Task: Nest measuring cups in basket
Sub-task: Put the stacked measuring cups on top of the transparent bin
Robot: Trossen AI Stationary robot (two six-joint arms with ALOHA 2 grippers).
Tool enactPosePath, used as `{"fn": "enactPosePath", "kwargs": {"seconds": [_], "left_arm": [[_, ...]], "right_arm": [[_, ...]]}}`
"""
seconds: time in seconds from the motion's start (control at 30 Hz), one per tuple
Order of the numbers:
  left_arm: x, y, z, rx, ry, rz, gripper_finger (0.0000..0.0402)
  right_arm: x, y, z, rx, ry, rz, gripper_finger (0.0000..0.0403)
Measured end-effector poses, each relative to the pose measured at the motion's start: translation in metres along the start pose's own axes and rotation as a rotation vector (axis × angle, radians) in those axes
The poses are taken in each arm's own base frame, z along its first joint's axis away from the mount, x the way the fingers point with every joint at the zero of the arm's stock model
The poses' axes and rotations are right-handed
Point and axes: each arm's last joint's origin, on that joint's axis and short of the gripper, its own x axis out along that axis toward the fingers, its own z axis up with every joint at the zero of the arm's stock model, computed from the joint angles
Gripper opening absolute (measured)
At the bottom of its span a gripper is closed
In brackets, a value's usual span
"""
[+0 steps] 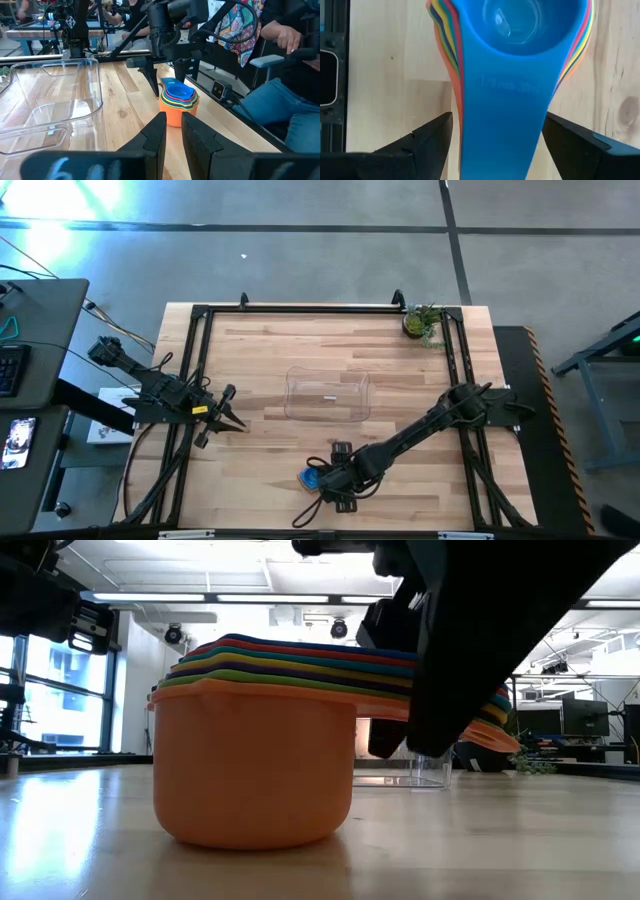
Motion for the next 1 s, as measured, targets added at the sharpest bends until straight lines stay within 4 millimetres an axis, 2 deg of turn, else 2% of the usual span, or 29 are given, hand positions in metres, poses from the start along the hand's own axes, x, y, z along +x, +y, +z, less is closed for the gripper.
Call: {"fn": "enactPosePath", "kwargs": {"seconds": [0.23,0.7,1.0], "left_arm": [[0.0,0.0,0.0,0.0,0.0,0.0,0.0051],[0.0,0.0,0.0,0.0,0.0,0.0,0.0051],[0.0,0.0,0.0,0.0,0.0,0.0,0.0051]], "right_arm": [[0.0,0.0,0.0009,0.042,-0.01,-0.003,0.0282],[0.0001,-0.0006,0.0025,0.068,-0.026,-0.006,0.0165],[-0.0002,-0.001,0.0021,0.103,-0.021,-0.008,0.016]]}}
